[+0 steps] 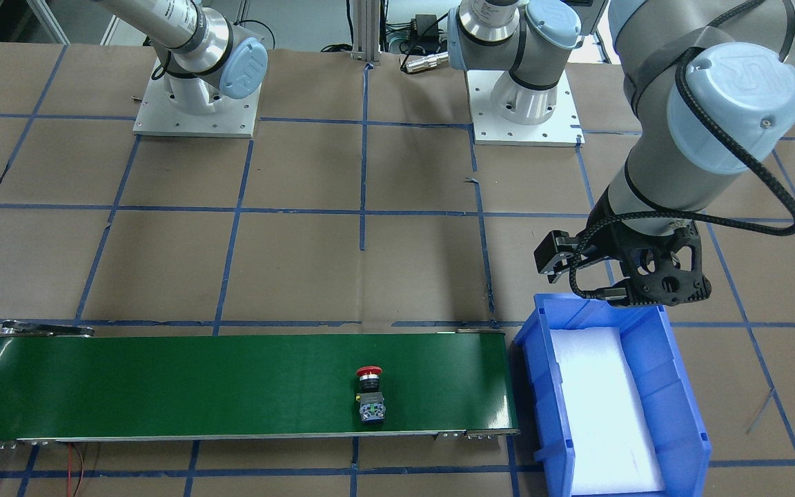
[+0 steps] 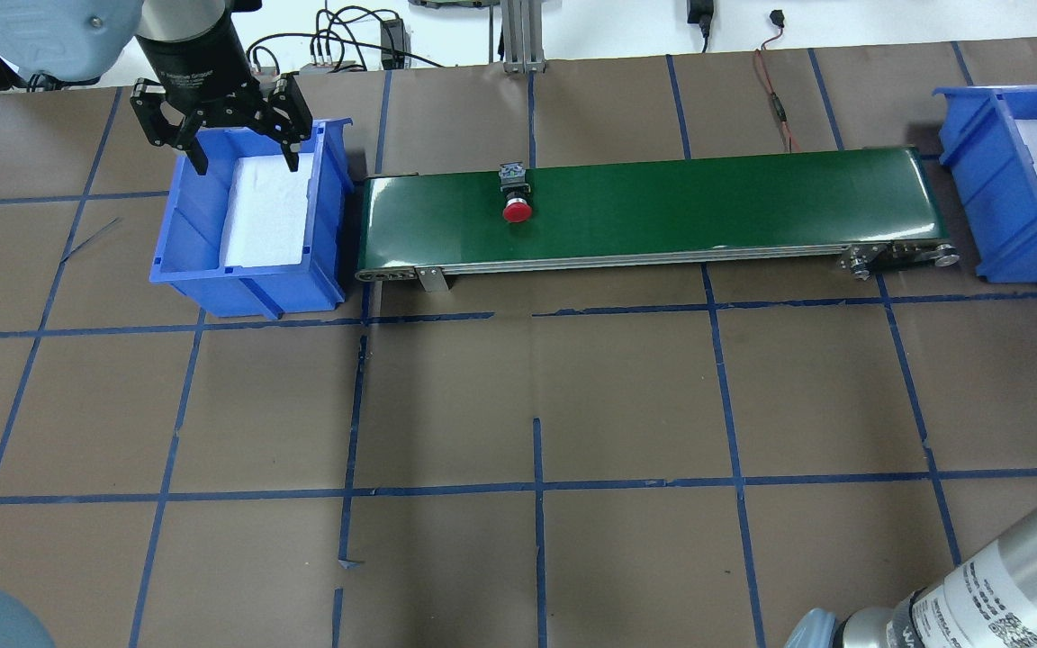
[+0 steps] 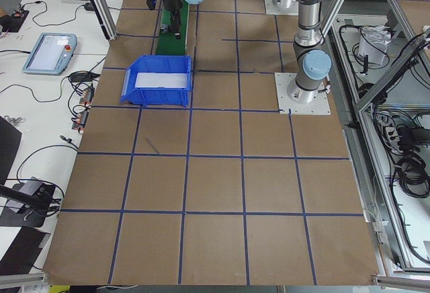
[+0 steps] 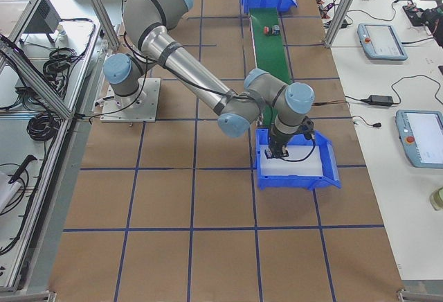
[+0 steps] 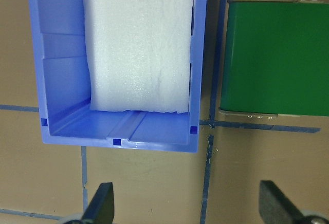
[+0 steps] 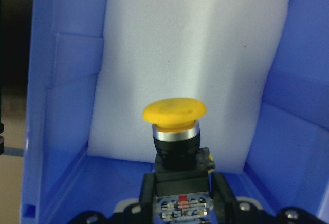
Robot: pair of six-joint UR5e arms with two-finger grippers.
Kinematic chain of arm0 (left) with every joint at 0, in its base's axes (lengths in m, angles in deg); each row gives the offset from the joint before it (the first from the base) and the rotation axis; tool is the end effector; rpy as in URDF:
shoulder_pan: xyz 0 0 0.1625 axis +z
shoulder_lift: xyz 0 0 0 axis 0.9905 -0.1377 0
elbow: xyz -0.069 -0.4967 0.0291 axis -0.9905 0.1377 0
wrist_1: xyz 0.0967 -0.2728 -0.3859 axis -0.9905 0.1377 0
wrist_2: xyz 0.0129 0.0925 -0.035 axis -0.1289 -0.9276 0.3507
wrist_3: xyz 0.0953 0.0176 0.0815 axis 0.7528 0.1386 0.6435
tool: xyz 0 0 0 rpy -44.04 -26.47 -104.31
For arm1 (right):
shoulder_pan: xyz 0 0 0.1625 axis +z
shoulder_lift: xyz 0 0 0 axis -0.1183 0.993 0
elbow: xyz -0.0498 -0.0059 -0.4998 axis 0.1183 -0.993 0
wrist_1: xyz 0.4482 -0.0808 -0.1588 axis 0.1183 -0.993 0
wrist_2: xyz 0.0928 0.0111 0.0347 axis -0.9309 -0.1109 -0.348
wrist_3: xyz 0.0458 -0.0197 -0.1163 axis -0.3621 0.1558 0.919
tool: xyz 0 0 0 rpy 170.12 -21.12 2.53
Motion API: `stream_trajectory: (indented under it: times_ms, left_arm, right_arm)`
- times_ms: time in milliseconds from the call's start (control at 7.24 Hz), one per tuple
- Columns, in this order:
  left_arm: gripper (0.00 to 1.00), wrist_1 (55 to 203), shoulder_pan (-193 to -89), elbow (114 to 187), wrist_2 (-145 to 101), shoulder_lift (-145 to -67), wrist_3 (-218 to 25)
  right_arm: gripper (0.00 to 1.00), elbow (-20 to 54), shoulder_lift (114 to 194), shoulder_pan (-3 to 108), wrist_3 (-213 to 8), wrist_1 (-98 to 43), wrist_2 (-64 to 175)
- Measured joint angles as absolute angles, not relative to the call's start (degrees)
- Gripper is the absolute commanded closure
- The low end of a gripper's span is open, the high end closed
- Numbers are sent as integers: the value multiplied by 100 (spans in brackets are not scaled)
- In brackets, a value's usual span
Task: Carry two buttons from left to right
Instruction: 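Carry the yellow button into the far blue bin and lower it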
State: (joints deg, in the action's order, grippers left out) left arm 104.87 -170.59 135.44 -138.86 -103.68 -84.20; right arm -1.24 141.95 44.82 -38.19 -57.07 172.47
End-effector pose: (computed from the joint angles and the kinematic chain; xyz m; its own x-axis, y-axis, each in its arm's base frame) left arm -0.1031 -0.7024 0.4869 -0.9932 -0.0628 -0.0983 -0.0703 0.9947 0.0746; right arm -0.4064 -0.7138 0.3268 -0.9855 -0.1638 0.0440 -0.1615 0.9856 0.0511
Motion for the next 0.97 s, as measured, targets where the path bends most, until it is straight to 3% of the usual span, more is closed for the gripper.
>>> stream_trajectory:
  times_ms: [828,966]
  left_arm:
    - [0,10488,-17059,13544,-13883,-10365,-8420]
    - [0,10487,-17059,13555,-13879,-10364,-8420]
  right_arm:
    - [89,-135,13739,4503,-3836,-6181,17245]
    - [64,-145,13700,4504,-3840,-6220,17241]
